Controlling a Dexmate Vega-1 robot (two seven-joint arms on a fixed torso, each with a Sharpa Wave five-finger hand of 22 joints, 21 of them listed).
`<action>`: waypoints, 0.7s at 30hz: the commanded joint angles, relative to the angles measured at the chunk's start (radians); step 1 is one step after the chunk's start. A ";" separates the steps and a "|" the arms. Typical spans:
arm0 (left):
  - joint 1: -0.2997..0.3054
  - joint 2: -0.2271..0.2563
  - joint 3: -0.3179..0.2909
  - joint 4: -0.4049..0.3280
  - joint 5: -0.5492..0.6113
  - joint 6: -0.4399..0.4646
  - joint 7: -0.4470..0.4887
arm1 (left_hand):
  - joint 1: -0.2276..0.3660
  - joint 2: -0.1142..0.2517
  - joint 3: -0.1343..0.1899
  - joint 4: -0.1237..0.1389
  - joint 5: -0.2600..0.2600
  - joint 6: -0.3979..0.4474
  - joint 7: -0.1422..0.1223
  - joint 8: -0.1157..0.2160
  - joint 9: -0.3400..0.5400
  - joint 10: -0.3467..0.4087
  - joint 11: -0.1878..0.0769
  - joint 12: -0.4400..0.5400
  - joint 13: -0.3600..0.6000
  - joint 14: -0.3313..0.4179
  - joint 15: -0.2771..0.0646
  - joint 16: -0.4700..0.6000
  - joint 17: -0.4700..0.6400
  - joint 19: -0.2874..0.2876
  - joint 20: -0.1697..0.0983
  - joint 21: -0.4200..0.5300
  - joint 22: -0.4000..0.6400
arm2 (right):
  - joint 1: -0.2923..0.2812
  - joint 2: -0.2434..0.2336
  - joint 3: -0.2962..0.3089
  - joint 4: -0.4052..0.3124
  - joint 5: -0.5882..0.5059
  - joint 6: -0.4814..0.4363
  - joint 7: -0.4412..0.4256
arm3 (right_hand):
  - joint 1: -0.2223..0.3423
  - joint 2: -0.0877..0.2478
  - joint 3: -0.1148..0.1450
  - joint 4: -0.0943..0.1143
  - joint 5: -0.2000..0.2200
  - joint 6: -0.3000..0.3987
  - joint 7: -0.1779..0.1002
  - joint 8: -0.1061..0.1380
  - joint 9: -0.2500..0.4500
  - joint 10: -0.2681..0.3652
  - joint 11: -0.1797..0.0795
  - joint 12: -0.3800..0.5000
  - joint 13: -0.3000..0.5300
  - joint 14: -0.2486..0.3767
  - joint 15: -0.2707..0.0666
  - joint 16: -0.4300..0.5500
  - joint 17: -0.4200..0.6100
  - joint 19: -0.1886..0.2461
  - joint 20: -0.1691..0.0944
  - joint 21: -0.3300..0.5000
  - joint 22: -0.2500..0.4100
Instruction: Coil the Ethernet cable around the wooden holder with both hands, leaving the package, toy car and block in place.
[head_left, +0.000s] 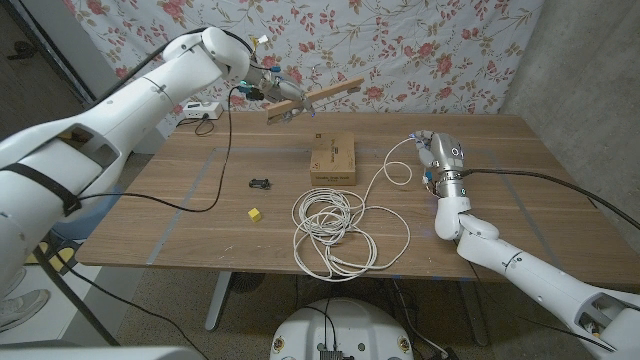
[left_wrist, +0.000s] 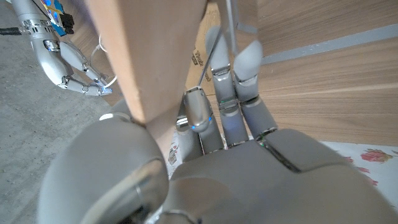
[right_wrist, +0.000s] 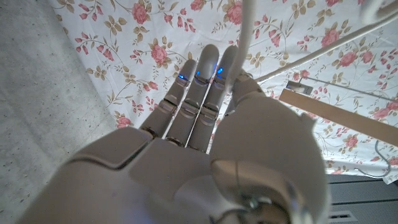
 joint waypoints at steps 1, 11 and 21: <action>0.096 0.004 -0.062 -0.055 -0.092 -0.086 0.073 | 0.129 0.134 0.005 -0.002 0.012 0.012 0.005 0.010 0.001 0.016 0.004 -0.001 0.000 0.231 -0.164 0.585 0.293 -0.005 -0.046 0.007 0.012 | -0.028 -0.004 0.101 -0.059 0.070 0.165 -0.087 | 0.004 0.000 -0.004 0.007 0.012 0.095 0.085 -0.006 0.000 0.007 0.006 0.012 0.010 0.013 -0.086 -0.010 0.007 -0.001 -0.071 0.010 0.002; 0.138 -0.008 -0.077 -0.041 -0.143 -0.132 0.090 | 0.127 0.132 0.009 -0.001 0.024 0.011 0.005 0.017 -0.001 0.017 0.002 -0.002 0.000 0.229 -0.162 0.587 0.295 -0.002 -0.044 0.004 0.013 | -0.028 0.036 0.183 -0.068 0.180 0.357 -0.040 | 0.006 -0.003 -0.011 0.010 0.021 0.097 0.088 -0.012 0.006 0.003 0.006 0.025 0.031 0.014 -0.087 -0.019 0.024 -0.013 -0.083 0.015 0.001; 0.110 -0.043 -0.031 -0.003 -0.133 -0.123 0.052 | 0.123 0.135 0.013 0.004 0.034 0.007 0.006 0.025 0.000 0.021 0.007 -0.002 0.000 0.230 -0.161 0.589 0.299 -0.003 -0.044 0.003 0.020 | -0.003 0.056 0.207 -0.078 0.113 0.396 -0.039 | 0.010 -0.008 -0.018 0.010 0.030 0.106 0.086 -0.017 0.009 -0.004 0.002 0.037 0.051 0.009 -0.087 -0.028 0.041 -0.019 -0.095 0.022 -0.002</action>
